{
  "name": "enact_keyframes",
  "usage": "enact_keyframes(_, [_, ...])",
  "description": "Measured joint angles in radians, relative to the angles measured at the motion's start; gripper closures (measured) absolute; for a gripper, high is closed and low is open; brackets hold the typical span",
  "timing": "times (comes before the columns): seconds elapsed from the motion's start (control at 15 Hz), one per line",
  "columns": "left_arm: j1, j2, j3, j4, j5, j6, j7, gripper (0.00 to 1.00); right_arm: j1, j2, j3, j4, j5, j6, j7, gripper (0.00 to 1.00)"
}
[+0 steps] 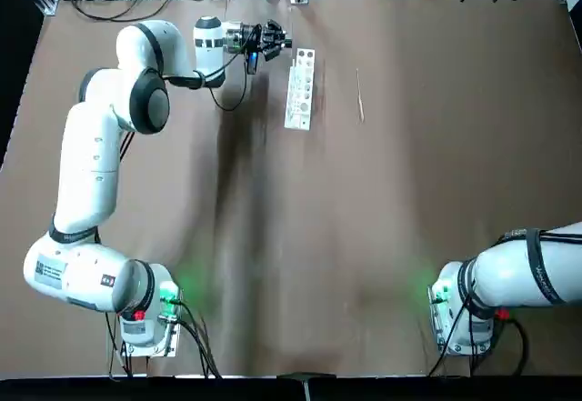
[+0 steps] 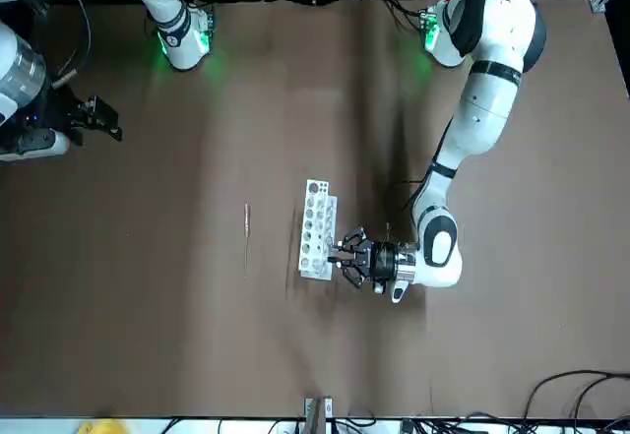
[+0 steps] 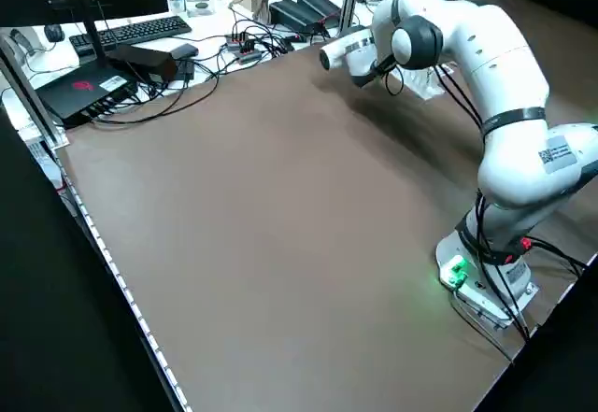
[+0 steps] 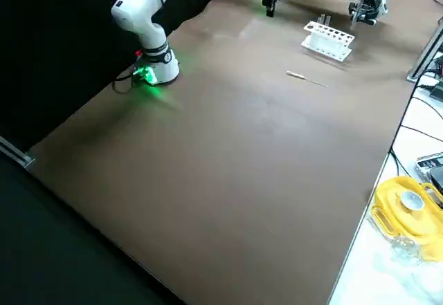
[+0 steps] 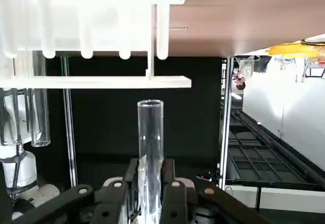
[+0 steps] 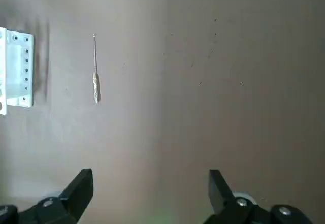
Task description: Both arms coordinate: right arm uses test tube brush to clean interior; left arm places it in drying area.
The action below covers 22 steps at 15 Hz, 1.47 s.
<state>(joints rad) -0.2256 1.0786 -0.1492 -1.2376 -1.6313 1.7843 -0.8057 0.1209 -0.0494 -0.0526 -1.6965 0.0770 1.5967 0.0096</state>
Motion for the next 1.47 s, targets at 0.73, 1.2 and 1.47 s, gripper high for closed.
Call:
enact_keyframes(0.73, [-0.014, 0.028, -0.005, 0.013, -0.015, 0.0, 0.031, 0.77, 0.015, 0.0, 0.0, -0.001, -0.003, 0.006, -0.001, 0.0])
enact_keyframes(1.2, [-0.014, 0.046, -0.005, 0.02, -0.015, 0.001, 0.04, 0.77, 0.038, 0.0, 0.001, -0.001, -0.026, 0.006, -0.001, 0.0])
enact_keyframes(1.47, [-0.014, 0.054, -0.004, 0.033, -0.026, 0.001, 0.04, 0.77, 0.05, 0.0, 0.001, -0.001, -0.038, 0.006, -0.001, 0.0])
